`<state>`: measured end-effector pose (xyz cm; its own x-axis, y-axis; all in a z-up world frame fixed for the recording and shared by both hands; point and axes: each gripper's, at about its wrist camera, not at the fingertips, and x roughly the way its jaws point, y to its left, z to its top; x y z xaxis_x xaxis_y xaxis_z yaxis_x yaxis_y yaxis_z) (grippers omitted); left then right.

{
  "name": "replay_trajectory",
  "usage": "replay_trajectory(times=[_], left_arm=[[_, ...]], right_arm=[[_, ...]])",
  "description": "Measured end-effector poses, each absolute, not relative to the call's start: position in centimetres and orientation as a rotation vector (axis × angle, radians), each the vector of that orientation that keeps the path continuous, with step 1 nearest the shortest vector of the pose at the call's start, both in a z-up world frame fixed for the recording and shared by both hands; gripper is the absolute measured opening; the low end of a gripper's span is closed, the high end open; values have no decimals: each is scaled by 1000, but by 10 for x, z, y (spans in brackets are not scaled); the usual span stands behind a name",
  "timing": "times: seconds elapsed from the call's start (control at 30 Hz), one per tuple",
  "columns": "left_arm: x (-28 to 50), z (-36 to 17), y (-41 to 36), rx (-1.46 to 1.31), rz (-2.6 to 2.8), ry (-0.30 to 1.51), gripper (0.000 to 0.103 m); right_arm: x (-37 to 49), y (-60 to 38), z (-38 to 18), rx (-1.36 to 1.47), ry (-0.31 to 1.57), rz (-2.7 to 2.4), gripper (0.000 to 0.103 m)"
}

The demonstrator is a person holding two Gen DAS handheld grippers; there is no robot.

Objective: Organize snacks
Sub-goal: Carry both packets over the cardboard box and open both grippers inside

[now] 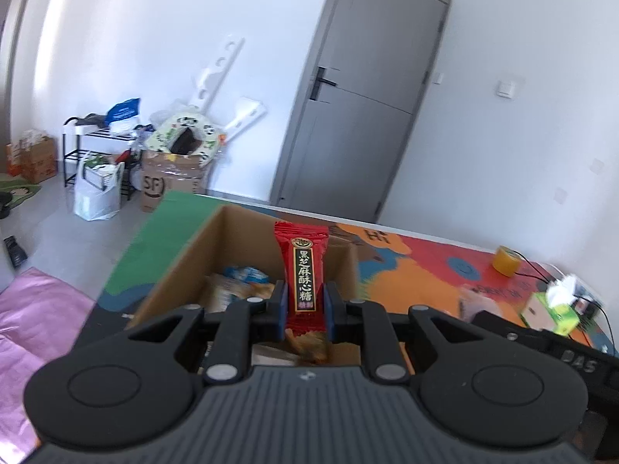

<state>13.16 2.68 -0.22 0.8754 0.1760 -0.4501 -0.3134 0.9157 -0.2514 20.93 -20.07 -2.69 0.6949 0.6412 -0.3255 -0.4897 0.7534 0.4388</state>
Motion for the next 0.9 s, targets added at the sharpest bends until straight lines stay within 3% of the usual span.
replay_trajectory(times=[0.53, 0.9], left_arm=[[132, -18, 87, -373, 332, 467, 18], [115, -16, 103, -414, 363, 471, 32]], right_arm=[[216, -149, -19, 295, 476, 699, 33], [215, -105, -17, 260, 513, 773, 34]])
